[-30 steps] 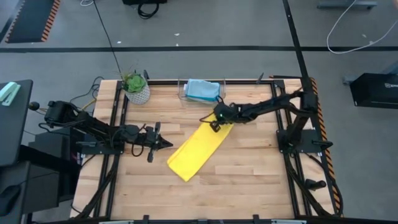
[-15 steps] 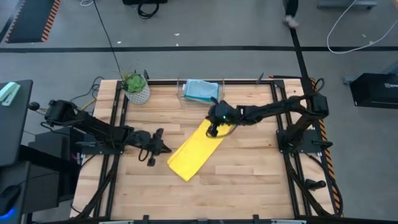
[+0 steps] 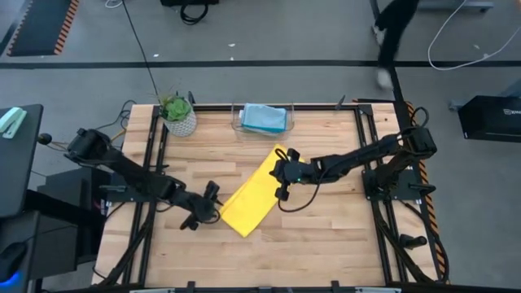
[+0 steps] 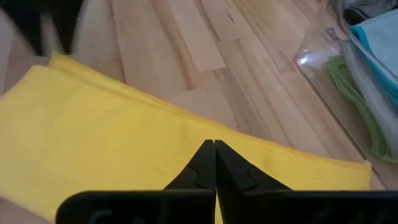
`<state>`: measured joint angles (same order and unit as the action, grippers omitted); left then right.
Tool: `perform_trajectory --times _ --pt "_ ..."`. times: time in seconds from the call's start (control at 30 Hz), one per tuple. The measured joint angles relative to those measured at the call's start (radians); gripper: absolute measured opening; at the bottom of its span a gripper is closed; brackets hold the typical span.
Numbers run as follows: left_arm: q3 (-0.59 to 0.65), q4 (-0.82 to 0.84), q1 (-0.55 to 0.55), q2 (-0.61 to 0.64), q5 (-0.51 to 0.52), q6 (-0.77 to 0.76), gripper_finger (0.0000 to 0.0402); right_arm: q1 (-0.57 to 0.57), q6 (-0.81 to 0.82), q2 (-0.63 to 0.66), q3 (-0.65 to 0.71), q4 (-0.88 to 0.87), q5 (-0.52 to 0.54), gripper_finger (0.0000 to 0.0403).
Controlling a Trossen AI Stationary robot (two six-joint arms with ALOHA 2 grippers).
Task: Fold microfiber towels
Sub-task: Fold the yellow microfiber cloth
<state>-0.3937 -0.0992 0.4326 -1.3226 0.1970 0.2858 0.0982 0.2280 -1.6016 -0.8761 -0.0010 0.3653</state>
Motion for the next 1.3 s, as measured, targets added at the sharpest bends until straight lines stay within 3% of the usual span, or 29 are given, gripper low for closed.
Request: perform_trajectory --times 0.13,0.23,0.43,0.53,0.83,1.1,1.2,1.3 --pt "0.001 -0.011 -0.004 -0.059 0.047 0.074 0.0233 0.012 0.005 0.0 0.0 0.0 0.004 0.0004" --pt "-0.001 -0.035 -0.002 -0.083 0.062 0.119 0.0204 0.012 0.005 0.0 0.0 0.0 0.004 0.0004" --pt "-0.002 -0.077 0.002 -0.102 0.072 0.155 0.0075 0.017 0.0 0.0 0.0 -0.007 0.005 0.0005" --pt "-0.025 -0.082 0.005 -0.101 0.064 0.1 0.0014 0.036 -0.011 0.0 0.0 -0.008 0.003 0.0005" --pt "-0.098 -0.169 0.062 -0.128 0.016 -0.207 0.0008 0.2 0.124 0.0 0.0 -0.06 0.005 0.0021" --pt "-0.301 -0.188 0.149 -0.386 0.026 -0.314 0.001 0.336 0.223 0.0 0.0 -0.064 0.077 0.0055" --pt "-0.402 -0.126 0.174 -0.463 0.035 -0.327 0.0018 0.363 0.226 0.0 0.0 -0.064 0.107 0.0057" --pt "-0.499 0.064 0.192 -0.488 0.036 -0.342 0.0053 0.378 0.226 0.0 0.0 -0.064 0.12 0.0057"
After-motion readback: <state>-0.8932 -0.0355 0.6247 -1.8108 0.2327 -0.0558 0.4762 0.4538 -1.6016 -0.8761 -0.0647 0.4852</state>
